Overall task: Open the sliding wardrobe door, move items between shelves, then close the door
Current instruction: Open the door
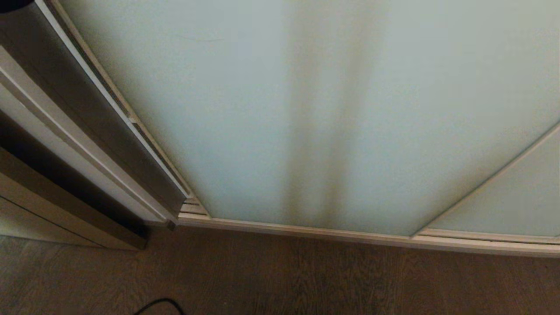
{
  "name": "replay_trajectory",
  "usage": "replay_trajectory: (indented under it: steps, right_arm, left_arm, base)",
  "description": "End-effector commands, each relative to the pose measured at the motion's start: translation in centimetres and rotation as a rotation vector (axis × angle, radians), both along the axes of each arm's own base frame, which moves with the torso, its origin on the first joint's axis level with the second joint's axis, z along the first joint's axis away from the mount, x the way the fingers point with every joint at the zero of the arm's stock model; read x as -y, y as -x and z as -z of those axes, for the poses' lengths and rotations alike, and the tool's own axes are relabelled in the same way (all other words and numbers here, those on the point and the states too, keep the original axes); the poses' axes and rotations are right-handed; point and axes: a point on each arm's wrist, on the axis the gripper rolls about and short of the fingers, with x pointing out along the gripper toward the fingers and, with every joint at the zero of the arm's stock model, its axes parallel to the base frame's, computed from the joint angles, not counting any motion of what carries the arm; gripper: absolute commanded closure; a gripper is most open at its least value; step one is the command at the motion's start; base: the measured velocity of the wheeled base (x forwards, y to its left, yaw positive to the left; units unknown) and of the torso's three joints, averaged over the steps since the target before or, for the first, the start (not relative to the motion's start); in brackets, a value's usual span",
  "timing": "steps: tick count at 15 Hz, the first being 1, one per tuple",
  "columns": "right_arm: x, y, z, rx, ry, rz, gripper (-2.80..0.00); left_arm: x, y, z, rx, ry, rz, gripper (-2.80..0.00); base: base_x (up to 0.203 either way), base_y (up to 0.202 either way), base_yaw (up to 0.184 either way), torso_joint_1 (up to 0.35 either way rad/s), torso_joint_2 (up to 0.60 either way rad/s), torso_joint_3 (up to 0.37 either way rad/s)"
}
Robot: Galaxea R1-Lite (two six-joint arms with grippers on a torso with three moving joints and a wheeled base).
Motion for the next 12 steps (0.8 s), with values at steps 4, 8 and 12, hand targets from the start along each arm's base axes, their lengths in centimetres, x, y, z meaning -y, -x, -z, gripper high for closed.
replay_trajectory:
  steps: [4, 8, 12]
  right_arm:
    - [0.0, 0.0, 0.0, 0.000, 0.000, -0.001, 0.00]
    - [0.0, 0.0, 0.0, 0.000, 0.000, -0.001, 0.00]
    - [0.0, 0.0, 0.0, 0.000, 0.000, -0.001, 0.00]
  left_arm:
    - [3.5, -0.3, 1.0, -0.034, 0.004, 0.150, 0.00]
    - [6.6, -0.4, 1.7, -0.061, -0.001, 0.274, 0.00]
    - [9.8, -0.3, 2.6, -0.096, -0.002, 0.375, 0.00]
  base:
    - [0.000, 0.000, 0.000, 0.000, 0.00, 0.000]
    - [0.000, 0.000, 0.000, 0.000, 0.00, 0.000]
    - [0.000, 0.000, 0.000, 0.000, 0.00, 0.000]
